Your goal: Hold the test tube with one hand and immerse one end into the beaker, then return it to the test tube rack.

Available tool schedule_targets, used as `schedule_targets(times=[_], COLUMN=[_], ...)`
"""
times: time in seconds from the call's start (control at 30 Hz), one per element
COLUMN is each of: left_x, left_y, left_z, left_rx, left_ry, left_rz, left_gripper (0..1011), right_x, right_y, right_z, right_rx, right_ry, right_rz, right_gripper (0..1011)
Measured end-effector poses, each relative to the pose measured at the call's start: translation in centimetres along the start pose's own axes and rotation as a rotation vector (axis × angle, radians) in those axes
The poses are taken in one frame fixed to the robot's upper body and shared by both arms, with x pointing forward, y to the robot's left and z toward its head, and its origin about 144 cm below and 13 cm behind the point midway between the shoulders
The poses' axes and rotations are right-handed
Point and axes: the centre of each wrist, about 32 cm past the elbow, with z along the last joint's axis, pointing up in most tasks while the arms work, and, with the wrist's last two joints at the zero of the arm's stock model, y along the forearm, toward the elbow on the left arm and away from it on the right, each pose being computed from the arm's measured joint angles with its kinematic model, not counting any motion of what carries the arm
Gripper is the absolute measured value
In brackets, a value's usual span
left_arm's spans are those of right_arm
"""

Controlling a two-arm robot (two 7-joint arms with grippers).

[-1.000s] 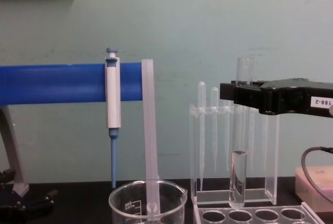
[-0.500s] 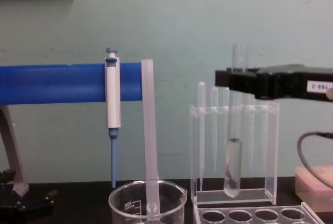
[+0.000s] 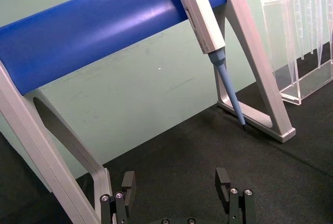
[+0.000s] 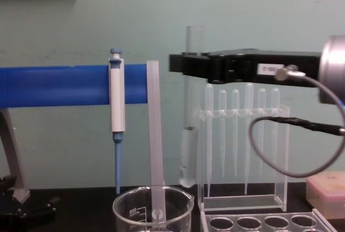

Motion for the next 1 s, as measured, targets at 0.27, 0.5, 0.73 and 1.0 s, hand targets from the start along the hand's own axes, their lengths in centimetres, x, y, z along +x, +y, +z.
schedule_targets(times=[0.27,0.5,0.73,1.0], left_x=[0.0,0.0,0.0,0.0], left_y=[0.0,0.0,0.0,0.0], left_z=[0.0,0.0,0.0,0.0], left_rx=[0.000,0.000,0.000,0.000], left_ry=[0.000,0.000,0.000,0.000], left_rz=[0.000,0.000,0.000,0.000], left_gripper=[1000,1000,1000,1000], right_x=[-0.5,-0.9,-1.1,-1.3], right_y=[2.4,3.3,3.4,3.4], right_z=[-0.9,-2.5,-4.4,-6.0], right_rx=[-0.004,0.004,0.001,-0.009], right_ry=[0.003,0.004,0.013,0.010], right_rz=[0.033,0.042,0.039,0.048], right_gripper=[228,228,228,228])
